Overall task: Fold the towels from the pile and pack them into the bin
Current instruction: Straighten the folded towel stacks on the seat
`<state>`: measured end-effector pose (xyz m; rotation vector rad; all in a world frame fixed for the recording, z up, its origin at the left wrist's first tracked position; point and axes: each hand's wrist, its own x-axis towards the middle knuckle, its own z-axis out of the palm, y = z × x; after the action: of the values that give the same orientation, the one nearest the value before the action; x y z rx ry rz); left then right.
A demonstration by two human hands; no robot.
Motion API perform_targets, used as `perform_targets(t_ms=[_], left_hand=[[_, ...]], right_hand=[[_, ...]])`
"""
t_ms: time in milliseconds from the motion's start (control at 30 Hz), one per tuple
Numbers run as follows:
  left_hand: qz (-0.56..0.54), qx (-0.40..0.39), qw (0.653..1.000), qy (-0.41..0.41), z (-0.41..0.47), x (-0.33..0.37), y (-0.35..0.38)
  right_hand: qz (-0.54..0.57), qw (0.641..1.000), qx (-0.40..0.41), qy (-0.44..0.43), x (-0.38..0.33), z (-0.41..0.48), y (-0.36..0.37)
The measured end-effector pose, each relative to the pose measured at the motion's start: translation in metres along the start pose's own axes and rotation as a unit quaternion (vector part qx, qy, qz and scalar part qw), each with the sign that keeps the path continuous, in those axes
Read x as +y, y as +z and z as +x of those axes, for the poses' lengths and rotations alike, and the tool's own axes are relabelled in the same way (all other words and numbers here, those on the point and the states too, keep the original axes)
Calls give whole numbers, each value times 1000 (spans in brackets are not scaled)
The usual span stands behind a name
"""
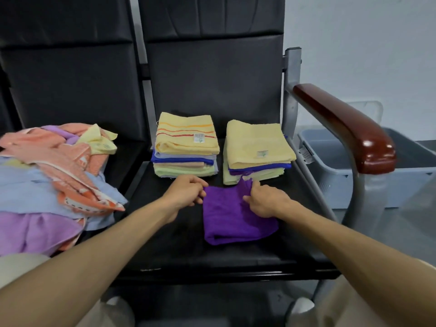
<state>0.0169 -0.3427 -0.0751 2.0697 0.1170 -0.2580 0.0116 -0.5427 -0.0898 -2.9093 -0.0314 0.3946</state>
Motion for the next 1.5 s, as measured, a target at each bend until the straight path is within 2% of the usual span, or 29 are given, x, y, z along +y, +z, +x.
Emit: perform_targets(t_ms=[133,233,300,367,433,500,567,700,800,867,967,1067,1200,1367,1500], left_hand=[[-23,25,999,-1,2,-10,-1],[-28,37,999,-22,6,-20,7],[-82,26,995,-46,6,-23,14],[-210,-29,972,-98,1,-19,18],[-336,-107,924,-145,-6,-15,18],[-395,-153,892,-157,-9,-13,14],[-406,-146,891,-140,-9,-9,11],[-311,-75,947,-41,1,12,5],[-228,-26,973,30,12,35,4],[-174,5,982,72,25,54,6],[-96,72,986,118,56,77,13],[-94,117,981,126,89,98,23],[-117,122,978,125,119,119,45],[-92,44,994,42,148,100,70],[-51,24,995,84,152,90,74]], right_hand=[[124,986,25,-110,-18,-5,-19],[216,963,75,-141,-25,-2,-30],[251,948,98,-169,-29,-3,-39],[327,921,94,-189,-32,-4,-47],[421,882,86,-193,-32,-5,-55],[485,851,85,-182,-29,-2,-60],[510,839,103,-160,-19,2,-62],[458,864,181,-103,7,12,-60],[447,858,236,-91,18,20,-62],[465,844,254,-81,26,29,-70],[518,823,224,-70,37,51,-88],[520,816,242,-72,50,79,-109],[468,832,292,-50,70,110,-123],[356,911,199,58,97,136,-82],[304,925,222,55,96,133,-75]])
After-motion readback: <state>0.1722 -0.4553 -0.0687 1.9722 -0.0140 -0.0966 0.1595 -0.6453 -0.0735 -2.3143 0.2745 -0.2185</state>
